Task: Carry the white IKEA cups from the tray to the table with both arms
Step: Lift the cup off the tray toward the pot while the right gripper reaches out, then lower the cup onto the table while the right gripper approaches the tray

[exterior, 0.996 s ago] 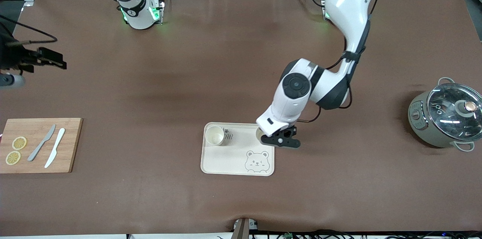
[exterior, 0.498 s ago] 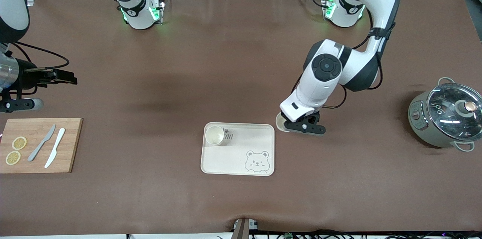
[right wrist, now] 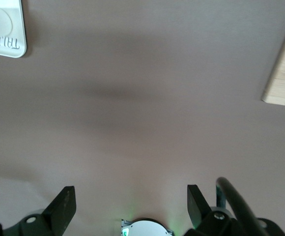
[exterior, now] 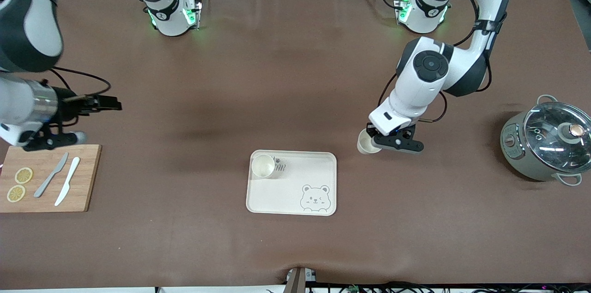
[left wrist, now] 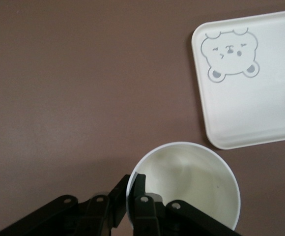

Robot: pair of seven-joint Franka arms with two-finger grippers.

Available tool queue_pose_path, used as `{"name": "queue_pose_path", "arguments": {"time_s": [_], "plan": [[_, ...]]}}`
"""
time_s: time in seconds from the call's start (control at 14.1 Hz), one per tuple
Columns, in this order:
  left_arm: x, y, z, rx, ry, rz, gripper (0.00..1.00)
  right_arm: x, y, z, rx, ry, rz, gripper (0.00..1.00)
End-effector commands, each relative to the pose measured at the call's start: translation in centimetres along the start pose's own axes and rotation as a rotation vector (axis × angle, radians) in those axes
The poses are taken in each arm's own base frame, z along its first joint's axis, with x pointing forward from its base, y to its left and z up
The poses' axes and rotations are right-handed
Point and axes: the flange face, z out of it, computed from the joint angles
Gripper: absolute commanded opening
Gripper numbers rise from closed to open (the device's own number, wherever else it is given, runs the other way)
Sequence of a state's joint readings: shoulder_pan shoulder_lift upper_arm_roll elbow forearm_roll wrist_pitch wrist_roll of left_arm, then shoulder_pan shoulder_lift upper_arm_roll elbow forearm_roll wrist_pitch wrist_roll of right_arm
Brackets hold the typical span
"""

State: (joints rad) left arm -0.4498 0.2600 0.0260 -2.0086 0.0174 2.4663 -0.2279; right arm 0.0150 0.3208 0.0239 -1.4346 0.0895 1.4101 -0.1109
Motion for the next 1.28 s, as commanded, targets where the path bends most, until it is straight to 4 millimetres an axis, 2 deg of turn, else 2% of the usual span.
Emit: {"name": "queue_pose_path", "arguments": {"time_s": [0.0,0.14,0.36,0.5,0.71,0.93,1.07,1.21], "plan": [[-3.1,-2.6,-1.5,0.002,0.022,0.03,0.0,1.0,-1.5,0.9,0.004,-0.003,-0.013,1.0],[-4.1,-4.0,-2.1,0.006,0.019,0.04,0.0,1.9,-2.6,1.6,-0.003,0.008,0.075,1.0],[-5.4,-6.1,-2.4,0.012,0.015,0.049,0.0,3.7,-6.8,3.1,-0.021,0.04,0.215,1.0],[-6.7,-6.6,-1.5,0.01,0.039,0.054,0.0,4.9,-8.3,4.0,-0.02,0.069,0.257,1.0],[-8.4,-8.3,0.2,0.013,0.068,0.06,0.0,5.7,-9.3,4.7,-0.013,0.089,0.309,1.0],[-9.9,-9.3,1.2,0.016,0.083,0.075,0.0,7.1,-12.6,6.4,0.019,0.116,0.382,1.0],[-10.5,-10.1,1.1,0.019,0.088,0.062,0.0,8.0,-14.4,7.0,0.045,0.159,0.457,1.0],[-11.3,-10.5,1.3,0.021,0.089,0.068,0.0,8.7,-15.1,8.4,0.038,0.156,0.471,1.0]]}}
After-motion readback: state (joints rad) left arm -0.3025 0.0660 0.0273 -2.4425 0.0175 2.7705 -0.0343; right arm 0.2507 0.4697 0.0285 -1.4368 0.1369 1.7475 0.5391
